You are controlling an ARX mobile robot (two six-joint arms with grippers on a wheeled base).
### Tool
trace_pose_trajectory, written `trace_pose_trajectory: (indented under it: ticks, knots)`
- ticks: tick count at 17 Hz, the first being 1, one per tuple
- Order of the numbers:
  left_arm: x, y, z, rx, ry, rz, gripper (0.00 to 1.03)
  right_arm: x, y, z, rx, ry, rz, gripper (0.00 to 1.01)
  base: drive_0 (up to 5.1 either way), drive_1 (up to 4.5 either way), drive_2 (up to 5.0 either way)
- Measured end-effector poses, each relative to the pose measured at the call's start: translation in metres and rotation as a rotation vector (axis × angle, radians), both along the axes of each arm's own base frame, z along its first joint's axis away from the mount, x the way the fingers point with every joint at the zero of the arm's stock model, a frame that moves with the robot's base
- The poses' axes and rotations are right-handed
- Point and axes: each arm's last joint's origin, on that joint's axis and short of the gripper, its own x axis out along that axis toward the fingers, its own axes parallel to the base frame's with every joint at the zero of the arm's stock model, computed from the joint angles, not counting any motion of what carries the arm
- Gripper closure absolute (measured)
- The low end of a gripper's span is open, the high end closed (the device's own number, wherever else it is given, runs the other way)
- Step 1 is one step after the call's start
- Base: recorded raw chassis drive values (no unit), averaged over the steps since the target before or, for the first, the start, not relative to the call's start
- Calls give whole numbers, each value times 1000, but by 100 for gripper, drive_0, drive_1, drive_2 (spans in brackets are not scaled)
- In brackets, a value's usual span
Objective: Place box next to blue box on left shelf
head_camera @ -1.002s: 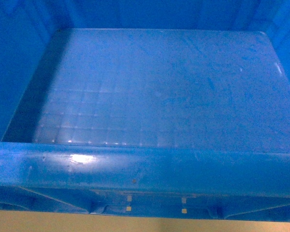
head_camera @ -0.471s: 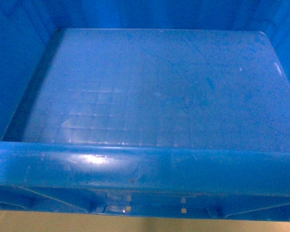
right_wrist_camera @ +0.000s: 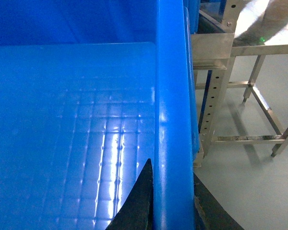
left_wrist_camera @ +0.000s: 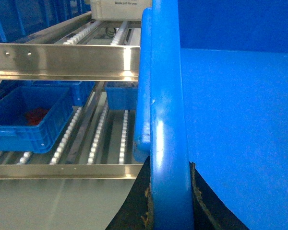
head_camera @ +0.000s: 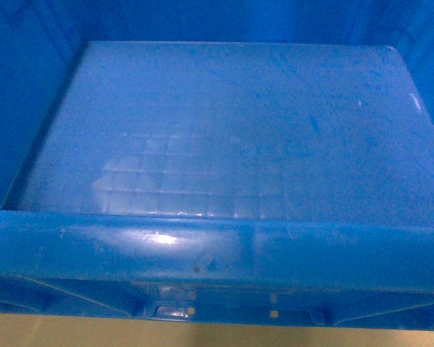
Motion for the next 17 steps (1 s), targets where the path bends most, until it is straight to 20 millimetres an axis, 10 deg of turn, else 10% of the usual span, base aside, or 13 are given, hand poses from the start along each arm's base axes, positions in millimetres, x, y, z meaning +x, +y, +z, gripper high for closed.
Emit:
trace_pose_trajectory:
  ticks: [13, 17]
  knots:
    - [0, 0, 0, 0, -2, 0, 94, 0, 0, 0, 0, 0, 0, 93, 5, 420, -410]
    - [0, 0, 0, -1, -1, 0, 94, 0, 0, 0, 0, 0, 0, 93, -501, 239, 239]
